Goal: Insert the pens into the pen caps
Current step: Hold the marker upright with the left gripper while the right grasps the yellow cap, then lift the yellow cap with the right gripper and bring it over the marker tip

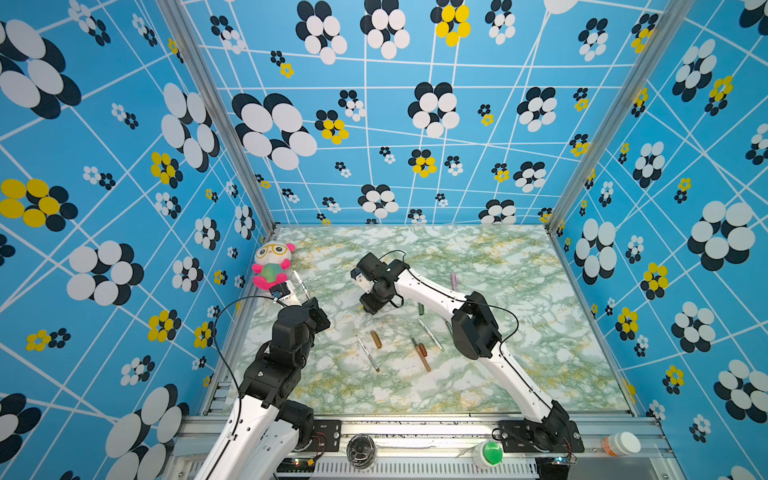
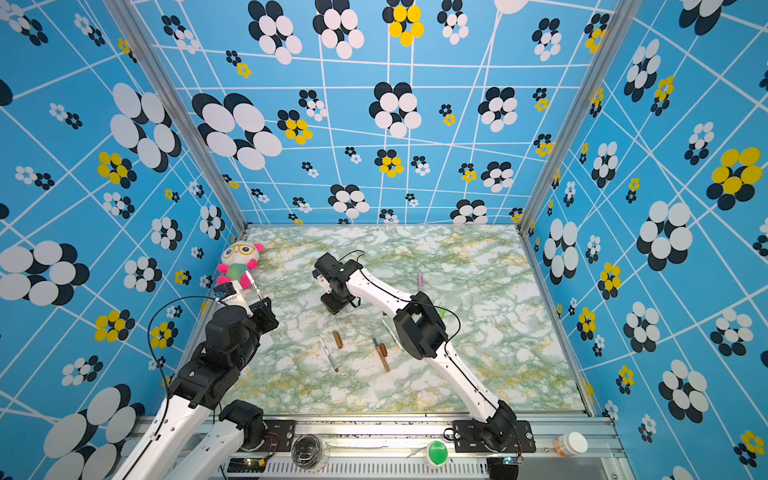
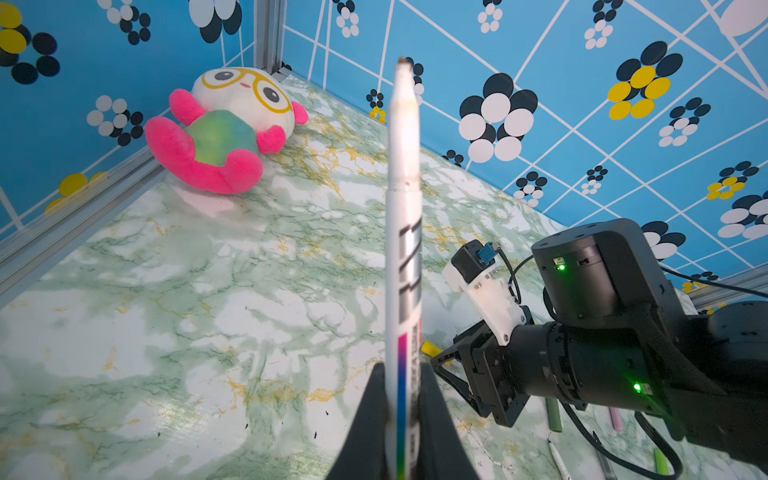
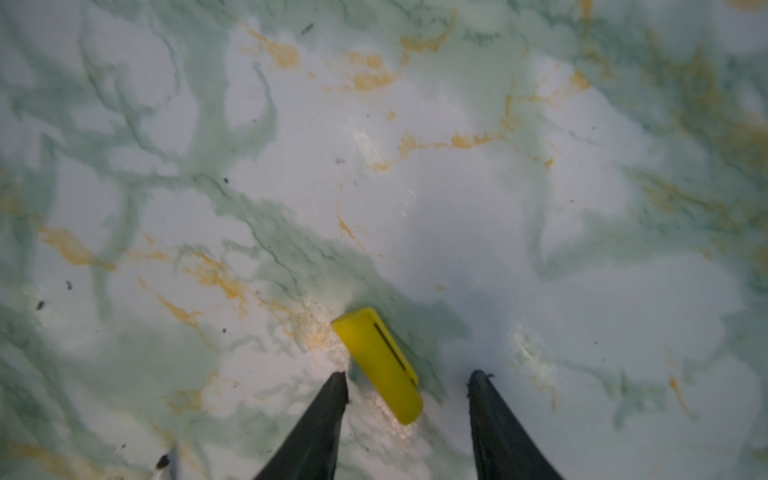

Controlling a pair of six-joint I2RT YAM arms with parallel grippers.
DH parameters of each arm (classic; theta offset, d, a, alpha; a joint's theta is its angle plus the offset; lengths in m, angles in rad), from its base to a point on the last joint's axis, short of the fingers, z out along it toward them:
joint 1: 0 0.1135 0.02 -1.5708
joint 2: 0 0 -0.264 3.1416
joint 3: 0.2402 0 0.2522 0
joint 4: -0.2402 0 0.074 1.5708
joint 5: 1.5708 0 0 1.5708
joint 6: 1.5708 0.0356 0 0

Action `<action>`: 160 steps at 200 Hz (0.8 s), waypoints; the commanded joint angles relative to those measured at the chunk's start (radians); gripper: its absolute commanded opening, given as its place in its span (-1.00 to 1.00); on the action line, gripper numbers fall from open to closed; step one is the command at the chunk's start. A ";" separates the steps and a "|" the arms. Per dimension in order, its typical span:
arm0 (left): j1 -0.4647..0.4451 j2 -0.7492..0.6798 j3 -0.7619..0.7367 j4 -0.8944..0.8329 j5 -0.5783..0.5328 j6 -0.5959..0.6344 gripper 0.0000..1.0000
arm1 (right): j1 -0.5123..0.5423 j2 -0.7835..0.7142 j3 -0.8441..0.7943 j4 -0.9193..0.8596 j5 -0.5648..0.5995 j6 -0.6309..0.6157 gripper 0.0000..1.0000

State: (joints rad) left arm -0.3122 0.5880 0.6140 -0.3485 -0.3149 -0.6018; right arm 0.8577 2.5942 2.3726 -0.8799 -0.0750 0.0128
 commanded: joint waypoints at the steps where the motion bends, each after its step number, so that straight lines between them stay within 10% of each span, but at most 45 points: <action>1: 0.012 0.008 -0.007 -0.001 -0.006 -0.002 -1.00 | 0.013 0.056 0.028 -0.018 0.044 0.012 -0.05; 160: 0.028 -0.011 -0.029 0.012 0.011 -0.014 -1.00 | 0.060 0.147 0.059 -0.051 0.087 0.038 -0.58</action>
State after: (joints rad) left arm -0.2935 0.5892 0.6006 -0.3447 -0.3073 -0.6102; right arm 0.9070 2.6534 2.4580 -0.8715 0.0246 0.0280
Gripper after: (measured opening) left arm 0.135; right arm 0.225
